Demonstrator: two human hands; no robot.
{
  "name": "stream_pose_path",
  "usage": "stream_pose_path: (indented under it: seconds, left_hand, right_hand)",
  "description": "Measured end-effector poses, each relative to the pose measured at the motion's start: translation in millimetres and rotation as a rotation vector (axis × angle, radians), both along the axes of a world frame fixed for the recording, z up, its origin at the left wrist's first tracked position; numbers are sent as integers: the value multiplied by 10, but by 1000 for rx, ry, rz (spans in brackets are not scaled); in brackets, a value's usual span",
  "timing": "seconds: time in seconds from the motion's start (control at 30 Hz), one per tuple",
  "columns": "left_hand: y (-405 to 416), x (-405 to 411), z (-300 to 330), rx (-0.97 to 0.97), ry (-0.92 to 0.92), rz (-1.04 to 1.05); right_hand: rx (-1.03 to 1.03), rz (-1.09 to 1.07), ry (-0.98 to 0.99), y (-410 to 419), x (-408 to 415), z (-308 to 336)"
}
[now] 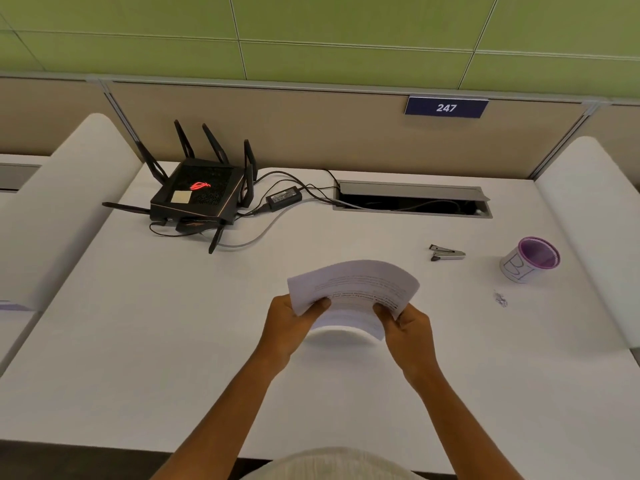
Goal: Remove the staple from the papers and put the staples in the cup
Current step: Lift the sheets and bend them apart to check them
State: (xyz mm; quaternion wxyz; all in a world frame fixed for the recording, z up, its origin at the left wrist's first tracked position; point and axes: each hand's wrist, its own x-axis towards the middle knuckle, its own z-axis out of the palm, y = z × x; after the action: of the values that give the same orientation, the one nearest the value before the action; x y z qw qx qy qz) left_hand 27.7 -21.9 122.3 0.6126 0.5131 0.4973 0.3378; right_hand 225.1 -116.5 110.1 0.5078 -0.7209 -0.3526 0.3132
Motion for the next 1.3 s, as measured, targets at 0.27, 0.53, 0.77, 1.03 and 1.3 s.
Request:
stream_pose_path:
  seconds: [0.27,0.53,0.77,1.03,1.3]
  left_hand:
    - [-65,-11,-133,-56,34,13]
    - [14,-186,-142,-137,-46,176]
    - [-32,-242,-181,-276,-281,380]
    - [-316,-80,-240,-407,-421,389]
    - [-2,-722,-317,-288,-237,269]
  right_hand:
    - [-69,29,69,-21,-11,-213]
    - [-116,205,188,-80,265,-133]
    - [-39,111,558,-192,204,-145]
    - [-24,-76,607,-103,-59,-145]
    - [-145,-12,318,-93,468,2]
